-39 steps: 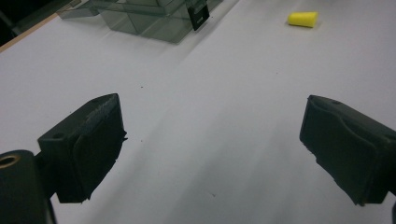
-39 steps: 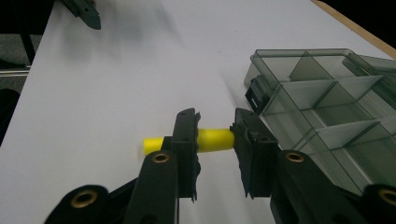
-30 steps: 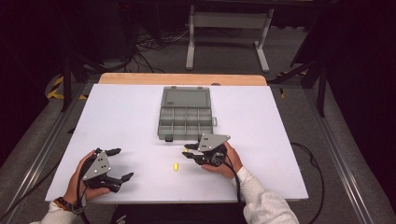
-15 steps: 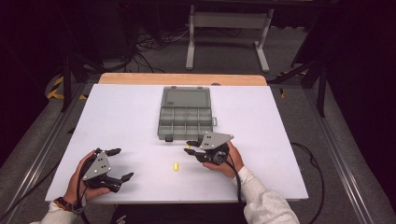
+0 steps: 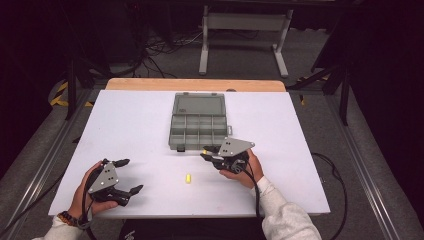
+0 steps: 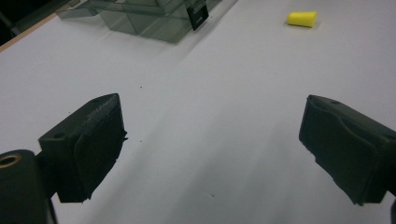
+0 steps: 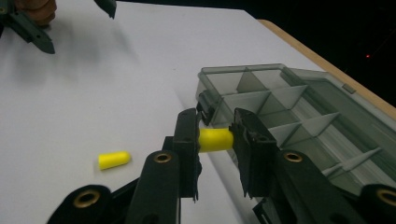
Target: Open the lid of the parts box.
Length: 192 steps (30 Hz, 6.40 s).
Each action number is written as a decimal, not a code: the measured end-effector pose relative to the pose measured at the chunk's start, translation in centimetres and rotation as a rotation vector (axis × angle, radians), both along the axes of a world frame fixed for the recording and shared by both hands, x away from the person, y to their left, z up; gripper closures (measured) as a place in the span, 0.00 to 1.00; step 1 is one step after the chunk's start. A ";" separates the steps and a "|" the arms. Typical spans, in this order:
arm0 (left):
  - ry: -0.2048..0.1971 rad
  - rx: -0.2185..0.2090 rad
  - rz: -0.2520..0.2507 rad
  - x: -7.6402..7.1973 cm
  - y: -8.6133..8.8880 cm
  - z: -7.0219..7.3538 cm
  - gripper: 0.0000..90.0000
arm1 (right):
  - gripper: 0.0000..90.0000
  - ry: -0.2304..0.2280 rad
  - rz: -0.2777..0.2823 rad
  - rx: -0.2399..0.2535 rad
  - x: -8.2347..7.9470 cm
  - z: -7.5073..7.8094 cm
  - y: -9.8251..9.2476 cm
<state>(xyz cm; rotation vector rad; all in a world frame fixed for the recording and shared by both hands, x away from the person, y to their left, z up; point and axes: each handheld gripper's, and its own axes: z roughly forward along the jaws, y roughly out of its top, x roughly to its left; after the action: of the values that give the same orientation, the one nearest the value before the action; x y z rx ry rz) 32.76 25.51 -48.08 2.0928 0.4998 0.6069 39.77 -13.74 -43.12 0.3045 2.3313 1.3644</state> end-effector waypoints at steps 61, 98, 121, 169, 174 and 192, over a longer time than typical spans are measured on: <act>0.007 -0.011 0.000 0.1 0.1 0.0 0.09 | 0.80 0.011 -0.161 0.006 5.9 2.2 1.0; 0.009 -0.012 -0.002 0.1 0.1 0.0 0.09 | 0.80 0.057 -0.303 -0.007 8.9 1.5 -0.2; 0.009 -0.013 -0.004 0.0 0.2 0.0 0.09 | 0.79 0.125 -0.434 -0.044 11.6 -0.5 -1.4; 0.007 -0.011 0.002 0.0 0.2 0.0 0.09 | 0.62 0.053 -0.430 0.036 9.2 0.8 -2.1; 0.006 -0.010 0.002 0.0 0.2 0.0 0.09 | 0.60 0.034 -0.404 0.051 8.1 1.0 -2.2; 0.005 -0.006 0.005 0.0 0.2 0.0 0.09 | 0.45 0.010 -0.282 0.071 3.4 0.3 -1.8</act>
<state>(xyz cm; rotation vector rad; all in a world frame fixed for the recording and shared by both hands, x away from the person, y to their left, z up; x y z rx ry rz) 32.75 25.70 -48.05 2.0885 0.5087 0.6022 43.21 -15.53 -42.78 0.6367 2.1520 1.3082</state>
